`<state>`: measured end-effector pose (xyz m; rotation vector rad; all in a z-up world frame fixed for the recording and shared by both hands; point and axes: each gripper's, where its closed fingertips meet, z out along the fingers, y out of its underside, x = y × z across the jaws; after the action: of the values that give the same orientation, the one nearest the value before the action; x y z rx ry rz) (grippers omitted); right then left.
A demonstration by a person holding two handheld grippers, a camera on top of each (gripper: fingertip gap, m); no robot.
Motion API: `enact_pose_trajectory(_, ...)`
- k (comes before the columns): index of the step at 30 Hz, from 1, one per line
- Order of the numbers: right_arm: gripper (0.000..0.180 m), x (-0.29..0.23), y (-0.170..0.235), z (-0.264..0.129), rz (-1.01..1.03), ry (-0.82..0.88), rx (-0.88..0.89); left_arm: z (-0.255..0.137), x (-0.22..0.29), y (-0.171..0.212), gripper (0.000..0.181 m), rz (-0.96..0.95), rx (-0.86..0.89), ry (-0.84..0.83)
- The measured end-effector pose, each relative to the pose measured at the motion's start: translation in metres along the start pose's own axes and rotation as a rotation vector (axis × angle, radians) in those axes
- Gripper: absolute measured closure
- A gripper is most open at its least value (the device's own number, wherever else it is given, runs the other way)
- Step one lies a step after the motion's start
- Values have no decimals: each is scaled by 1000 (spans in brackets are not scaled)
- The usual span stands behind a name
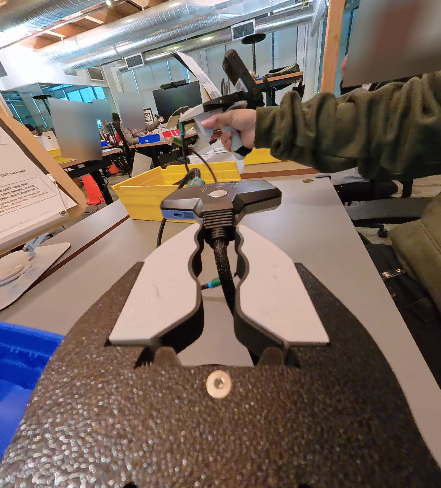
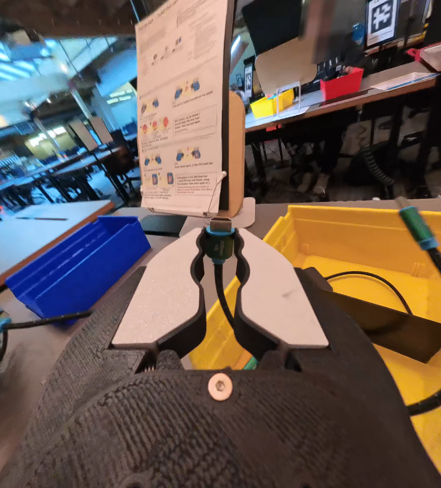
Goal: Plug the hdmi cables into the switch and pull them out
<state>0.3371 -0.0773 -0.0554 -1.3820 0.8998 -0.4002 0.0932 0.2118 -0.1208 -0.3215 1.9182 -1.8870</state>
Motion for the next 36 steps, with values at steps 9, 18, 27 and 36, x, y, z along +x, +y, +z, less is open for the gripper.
enact_pose_trajectory(9, 159, 21, 53, 23, -55, 113, -121, 0, 3, 2, 160, -11, -7, -7)
enact_pose_trajectory(18, 159, 33, 104, 35, -253, 131, -381, -2, 3, 1, 160, -21, -3, -2)
enact_pose_trajectory(27, 180, 36, 151, 17, -416, 42, -663, -1, 5, 2, 160, -15, -11, 8)
enact_pose_trajectory(36, 167, 91, 55, 0, -562, 283, -433, 3, 7, 7, 160, -28, -21, 22)
